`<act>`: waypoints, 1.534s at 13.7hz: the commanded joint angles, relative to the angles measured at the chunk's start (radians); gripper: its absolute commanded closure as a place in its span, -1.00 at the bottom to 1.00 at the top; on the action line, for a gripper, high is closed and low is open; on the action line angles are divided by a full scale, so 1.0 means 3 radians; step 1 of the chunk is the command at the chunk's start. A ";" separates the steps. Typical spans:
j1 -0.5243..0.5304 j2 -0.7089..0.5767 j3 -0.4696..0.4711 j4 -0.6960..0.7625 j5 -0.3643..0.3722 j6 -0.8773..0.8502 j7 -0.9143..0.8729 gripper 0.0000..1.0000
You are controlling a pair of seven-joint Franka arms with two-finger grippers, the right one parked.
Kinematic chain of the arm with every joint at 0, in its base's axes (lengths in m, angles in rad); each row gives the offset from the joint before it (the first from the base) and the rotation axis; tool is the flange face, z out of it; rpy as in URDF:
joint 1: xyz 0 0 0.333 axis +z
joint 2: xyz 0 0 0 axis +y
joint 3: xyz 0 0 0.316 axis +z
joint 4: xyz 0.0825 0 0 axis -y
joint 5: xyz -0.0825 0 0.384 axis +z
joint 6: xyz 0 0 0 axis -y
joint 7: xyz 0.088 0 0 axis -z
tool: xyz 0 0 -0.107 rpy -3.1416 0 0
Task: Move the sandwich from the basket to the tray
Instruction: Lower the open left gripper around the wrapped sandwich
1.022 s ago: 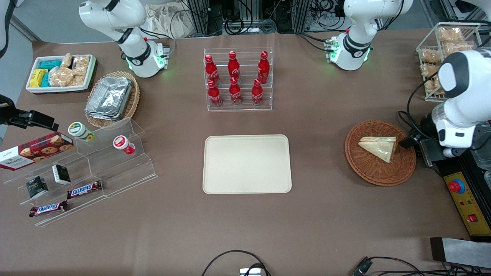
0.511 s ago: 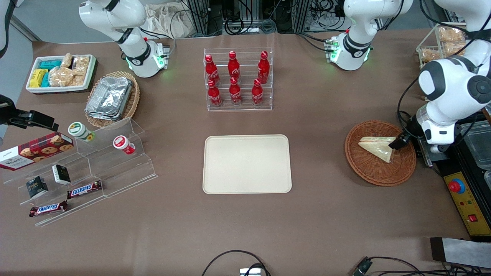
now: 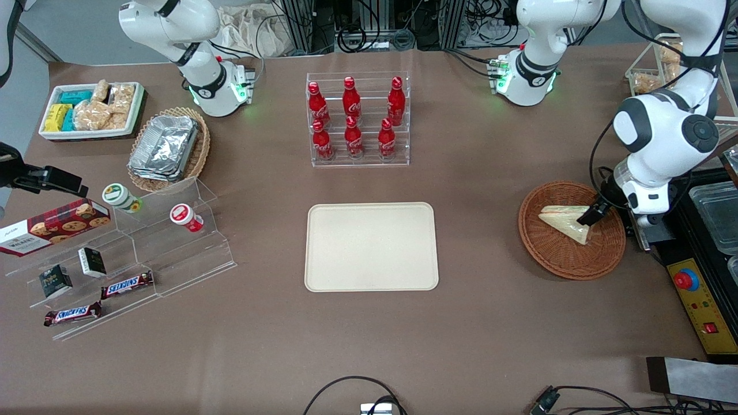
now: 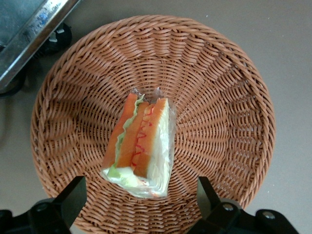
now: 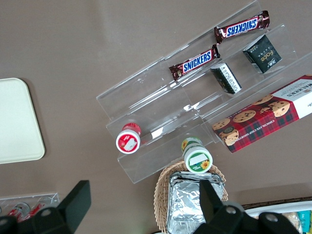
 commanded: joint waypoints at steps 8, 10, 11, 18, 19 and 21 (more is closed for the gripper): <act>-0.0015 0.0262 0.0008 -0.0042 -0.0072 0.0439 -0.0038 -1.00; -0.0015 0.0318 0.0008 -0.0052 -0.0138 0.0531 -0.0038 -1.00; -0.0020 0.0334 0.0008 -0.0058 -0.0144 0.0557 -0.0038 -0.93; -0.0035 0.0329 0.0008 -0.0068 -0.0144 0.0557 -0.0033 0.87; -0.0040 0.0308 0.0008 -0.0078 -0.0144 0.0557 -0.0027 0.87; -0.0051 0.0202 0.0003 -0.0083 -0.0139 0.0491 -0.0002 0.87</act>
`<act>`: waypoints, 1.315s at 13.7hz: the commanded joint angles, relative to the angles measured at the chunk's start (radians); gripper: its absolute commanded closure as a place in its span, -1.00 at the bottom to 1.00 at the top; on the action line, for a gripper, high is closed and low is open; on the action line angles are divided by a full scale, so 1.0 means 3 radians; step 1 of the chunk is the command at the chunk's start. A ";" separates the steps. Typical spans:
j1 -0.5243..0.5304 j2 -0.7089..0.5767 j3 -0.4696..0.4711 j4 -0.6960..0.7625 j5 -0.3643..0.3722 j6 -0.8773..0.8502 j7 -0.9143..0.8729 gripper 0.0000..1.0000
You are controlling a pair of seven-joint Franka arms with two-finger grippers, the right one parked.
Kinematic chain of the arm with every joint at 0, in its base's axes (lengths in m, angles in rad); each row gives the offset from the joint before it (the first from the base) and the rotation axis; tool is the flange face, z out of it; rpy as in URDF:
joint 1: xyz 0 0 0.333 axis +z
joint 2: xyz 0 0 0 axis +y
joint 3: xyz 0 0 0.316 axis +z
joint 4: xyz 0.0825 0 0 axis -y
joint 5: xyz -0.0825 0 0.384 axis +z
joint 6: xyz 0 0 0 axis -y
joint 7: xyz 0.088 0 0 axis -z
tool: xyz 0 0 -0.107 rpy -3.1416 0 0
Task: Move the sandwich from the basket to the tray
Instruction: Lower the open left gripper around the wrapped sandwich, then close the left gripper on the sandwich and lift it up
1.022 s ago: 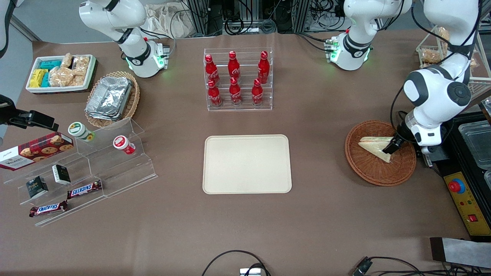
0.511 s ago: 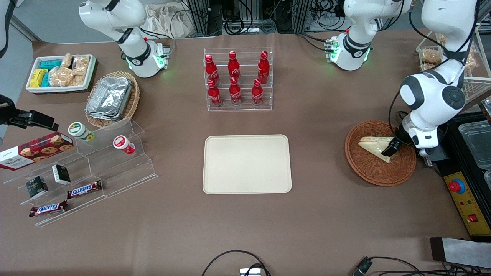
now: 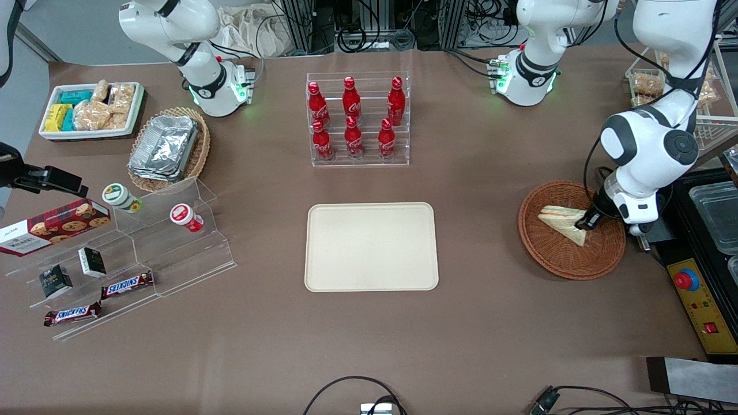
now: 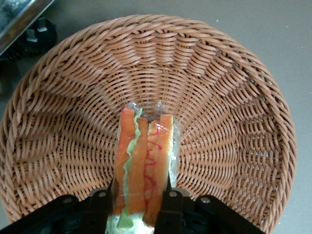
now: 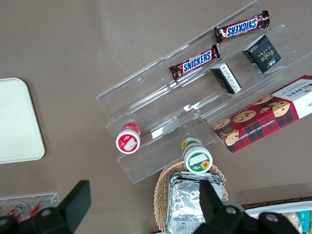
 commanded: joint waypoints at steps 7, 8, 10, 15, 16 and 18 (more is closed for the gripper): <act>-0.0057 -0.0923 -0.0199 0.0010 0.0431 -0.0956 0.0144 0.86; -0.0057 -0.0975 -0.0291 0.0056 0.0488 -0.1099 0.0159 0.86; -0.0057 -0.1016 -0.0586 0.0209 0.0514 -0.1396 0.0236 0.86; -0.0057 -0.0930 -0.1170 0.0715 0.0652 -0.1989 0.0516 0.85; -0.0062 -0.0899 -0.1191 0.0782 0.0647 -0.2046 0.0568 0.84; -0.0113 -0.0868 -0.1314 0.0813 0.0636 -0.2016 0.0609 0.80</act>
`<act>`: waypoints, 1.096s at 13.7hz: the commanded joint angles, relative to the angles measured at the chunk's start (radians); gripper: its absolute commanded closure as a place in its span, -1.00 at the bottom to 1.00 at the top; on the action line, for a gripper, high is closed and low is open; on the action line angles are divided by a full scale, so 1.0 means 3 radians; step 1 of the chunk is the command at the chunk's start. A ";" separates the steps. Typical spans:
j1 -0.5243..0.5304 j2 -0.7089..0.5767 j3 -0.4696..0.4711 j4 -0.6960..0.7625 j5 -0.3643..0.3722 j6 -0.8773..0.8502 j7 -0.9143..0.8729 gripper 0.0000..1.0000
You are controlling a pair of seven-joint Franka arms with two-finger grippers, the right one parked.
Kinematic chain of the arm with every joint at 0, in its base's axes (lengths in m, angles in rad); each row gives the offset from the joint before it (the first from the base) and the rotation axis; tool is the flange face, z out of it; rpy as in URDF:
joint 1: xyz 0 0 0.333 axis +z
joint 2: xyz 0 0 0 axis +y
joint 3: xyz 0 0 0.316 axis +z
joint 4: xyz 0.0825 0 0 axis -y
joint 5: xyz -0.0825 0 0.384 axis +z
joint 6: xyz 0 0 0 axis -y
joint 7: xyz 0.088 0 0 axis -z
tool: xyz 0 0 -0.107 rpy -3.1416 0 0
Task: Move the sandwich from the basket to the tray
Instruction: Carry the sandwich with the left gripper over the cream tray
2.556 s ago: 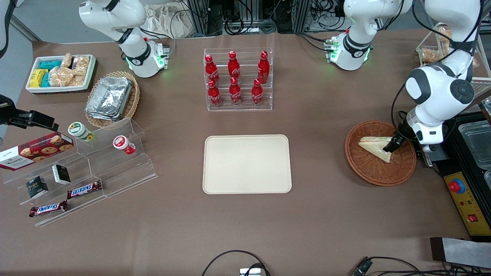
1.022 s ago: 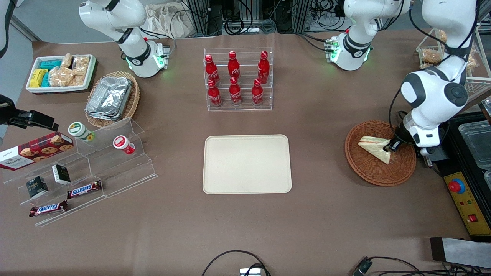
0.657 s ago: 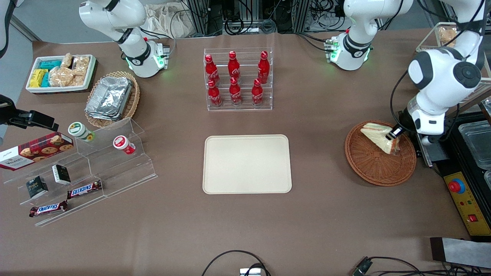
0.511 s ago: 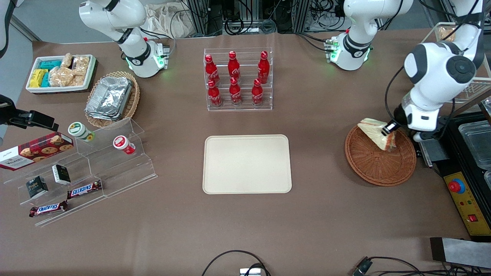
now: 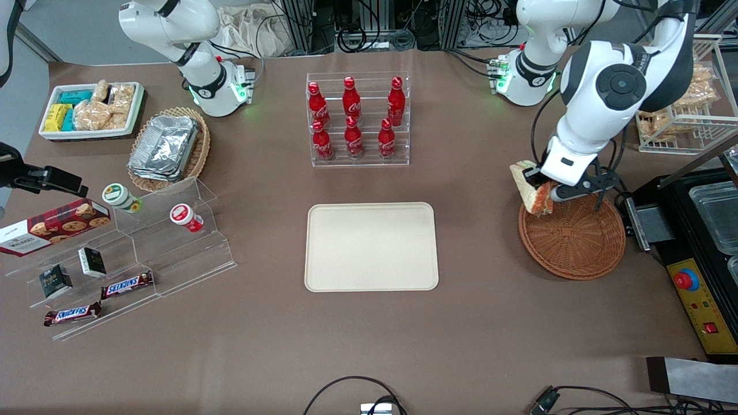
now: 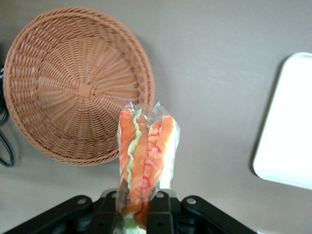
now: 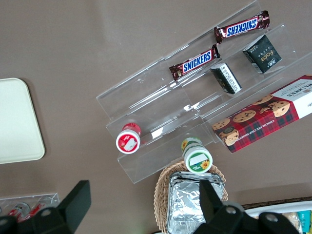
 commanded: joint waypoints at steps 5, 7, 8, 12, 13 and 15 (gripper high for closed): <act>-0.0100 0.0580 -0.0466 0.0619 0.0042 -0.0060 0.0037 0.78; -0.0100 0.0871 -0.0665 0.0890 0.0067 -0.0039 -0.0065 0.72; -0.0120 0.0989 -0.0737 0.0993 0.0123 -0.0029 -0.0111 0.70; -0.0360 0.1342 -0.0753 0.1075 0.0394 0.0338 -0.0489 0.65; -0.0371 0.1434 -0.0753 0.1131 0.0430 0.0369 -0.0546 0.65; -0.0427 0.1603 -0.0753 0.1279 0.0440 0.0375 -0.0567 0.65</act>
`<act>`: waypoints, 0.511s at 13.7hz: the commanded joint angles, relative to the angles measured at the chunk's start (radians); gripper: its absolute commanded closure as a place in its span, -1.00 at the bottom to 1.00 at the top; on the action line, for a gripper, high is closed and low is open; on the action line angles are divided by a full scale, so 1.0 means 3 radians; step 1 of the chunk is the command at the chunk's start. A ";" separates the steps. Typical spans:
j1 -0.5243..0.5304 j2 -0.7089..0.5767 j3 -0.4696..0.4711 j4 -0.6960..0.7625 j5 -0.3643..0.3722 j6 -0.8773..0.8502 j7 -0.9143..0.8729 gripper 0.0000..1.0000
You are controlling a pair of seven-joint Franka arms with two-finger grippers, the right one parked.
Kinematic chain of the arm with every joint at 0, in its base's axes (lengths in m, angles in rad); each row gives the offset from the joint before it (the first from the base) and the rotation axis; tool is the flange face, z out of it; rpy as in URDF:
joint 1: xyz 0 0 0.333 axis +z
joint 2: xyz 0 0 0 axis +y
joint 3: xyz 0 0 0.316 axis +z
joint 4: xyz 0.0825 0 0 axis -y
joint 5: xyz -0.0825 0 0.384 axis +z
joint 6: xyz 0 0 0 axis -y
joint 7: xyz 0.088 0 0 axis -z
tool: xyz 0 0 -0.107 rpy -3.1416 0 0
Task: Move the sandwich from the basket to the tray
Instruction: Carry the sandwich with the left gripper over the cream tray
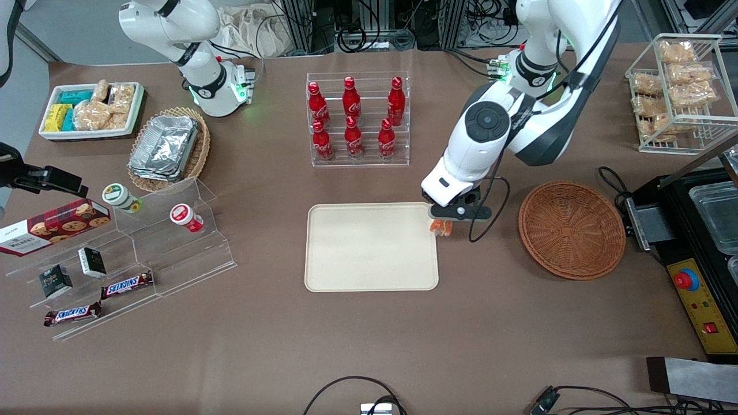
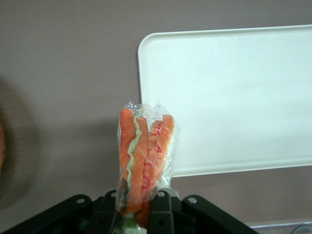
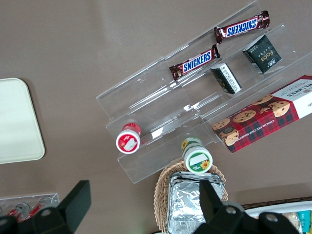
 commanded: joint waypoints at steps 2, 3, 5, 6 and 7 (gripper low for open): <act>-0.0132 0.0409 0.0007 0.0393 0.0117 -0.0026 -0.0182 0.66; -0.0137 0.0501 0.0007 0.0450 0.0229 -0.0026 -0.0249 0.66; -0.0142 0.0675 0.0002 0.0522 0.0469 -0.0021 -0.0473 0.66; -0.0233 0.0767 0.0007 0.0567 0.0597 -0.0016 -0.0530 0.66; -0.0280 0.0838 0.0007 0.0634 0.0633 -0.0016 -0.0561 0.66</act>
